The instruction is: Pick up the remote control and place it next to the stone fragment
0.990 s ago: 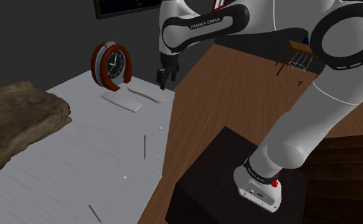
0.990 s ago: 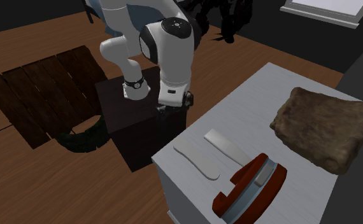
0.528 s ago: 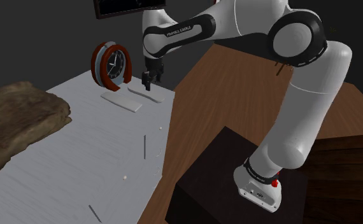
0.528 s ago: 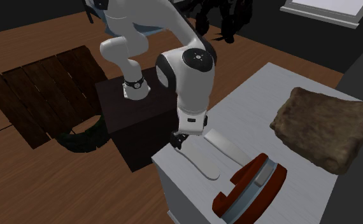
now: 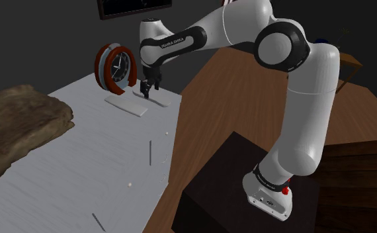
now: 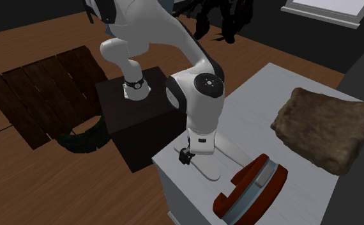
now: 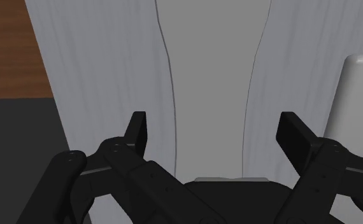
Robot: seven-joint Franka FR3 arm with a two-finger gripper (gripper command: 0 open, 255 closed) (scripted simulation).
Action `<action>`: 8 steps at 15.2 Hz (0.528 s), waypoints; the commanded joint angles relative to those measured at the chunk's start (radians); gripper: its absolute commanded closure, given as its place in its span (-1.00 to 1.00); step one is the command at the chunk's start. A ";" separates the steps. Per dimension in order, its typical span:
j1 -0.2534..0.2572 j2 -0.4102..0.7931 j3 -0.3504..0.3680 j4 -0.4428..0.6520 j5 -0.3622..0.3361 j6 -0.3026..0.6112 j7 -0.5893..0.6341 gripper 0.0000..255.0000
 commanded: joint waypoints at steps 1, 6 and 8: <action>0.001 0.012 0.000 -0.012 -0.002 0.024 0.002 -1.00; 0.001 0.022 -0.001 -0.019 -0.003 0.042 0.002 -1.00; 0.001 0.022 -0.001 -0.019 -0.003 0.042 0.002 -1.00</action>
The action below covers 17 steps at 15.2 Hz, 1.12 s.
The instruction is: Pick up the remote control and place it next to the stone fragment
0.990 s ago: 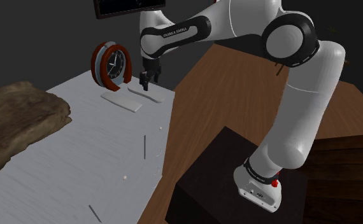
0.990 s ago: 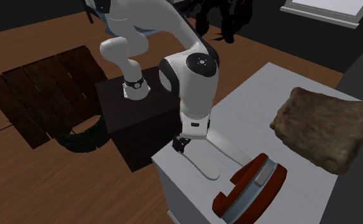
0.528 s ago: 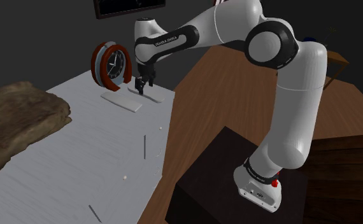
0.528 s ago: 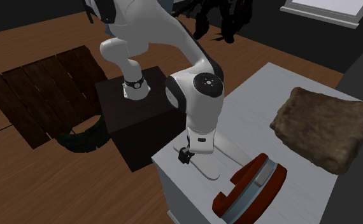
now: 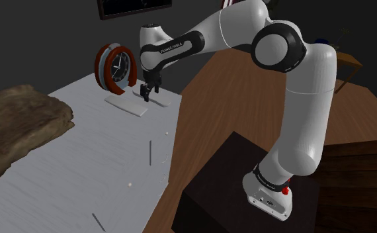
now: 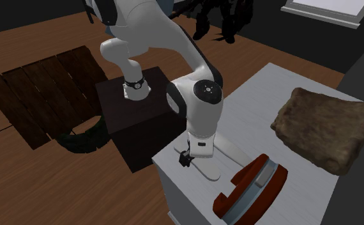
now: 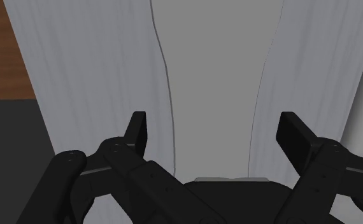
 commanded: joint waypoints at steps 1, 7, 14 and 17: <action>0.000 0.000 0.000 0.000 0.000 0.000 0.000 -1.00; 0.000 0.000 0.000 0.000 0.000 0.000 0.000 1.00; 0.000 -0.012 0.001 0.009 0.002 -0.021 -0.001 1.00; -0.001 -0.029 0.002 0.025 0.004 -0.055 -0.003 1.00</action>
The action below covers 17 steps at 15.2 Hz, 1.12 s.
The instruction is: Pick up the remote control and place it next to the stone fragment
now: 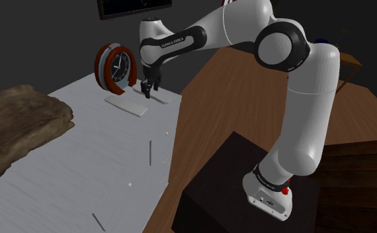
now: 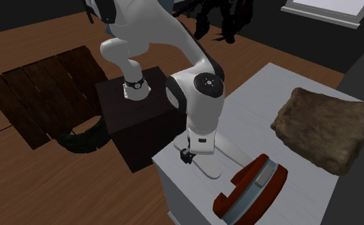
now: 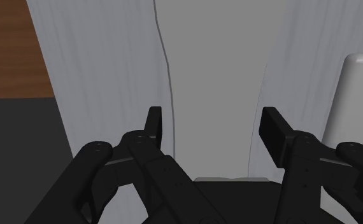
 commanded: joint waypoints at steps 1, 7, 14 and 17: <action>0.000 -0.012 0.001 0.010 0.001 -0.022 0.000 1.00; 0.000 -0.041 0.002 0.050 0.005 -0.091 -0.004 1.00; 0.000 -0.065 0.004 0.109 0.008 -0.174 -0.007 1.00; 0.000 -0.073 0.004 0.139 0.009 -0.211 -0.009 1.00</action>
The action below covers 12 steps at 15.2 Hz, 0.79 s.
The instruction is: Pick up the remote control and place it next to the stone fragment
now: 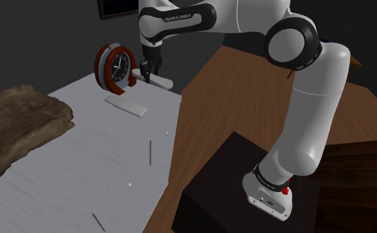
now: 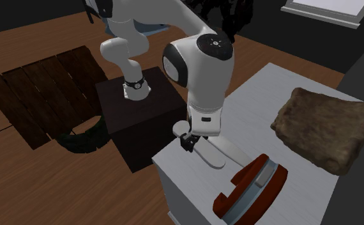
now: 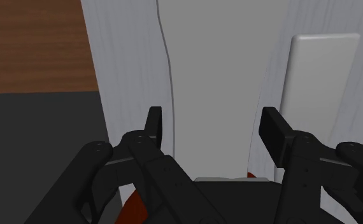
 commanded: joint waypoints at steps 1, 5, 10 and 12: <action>0.000 -0.006 0.000 0.022 0.001 -0.027 -0.001 1.00; 0.001 -0.012 0.001 0.067 0.002 -0.078 -0.002 1.00; 0.002 -0.014 0.001 0.130 0.003 -0.144 -0.004 1.00; 0.002 -0.014 0.002 0.158 0.003 -0.172 -0.005 1.00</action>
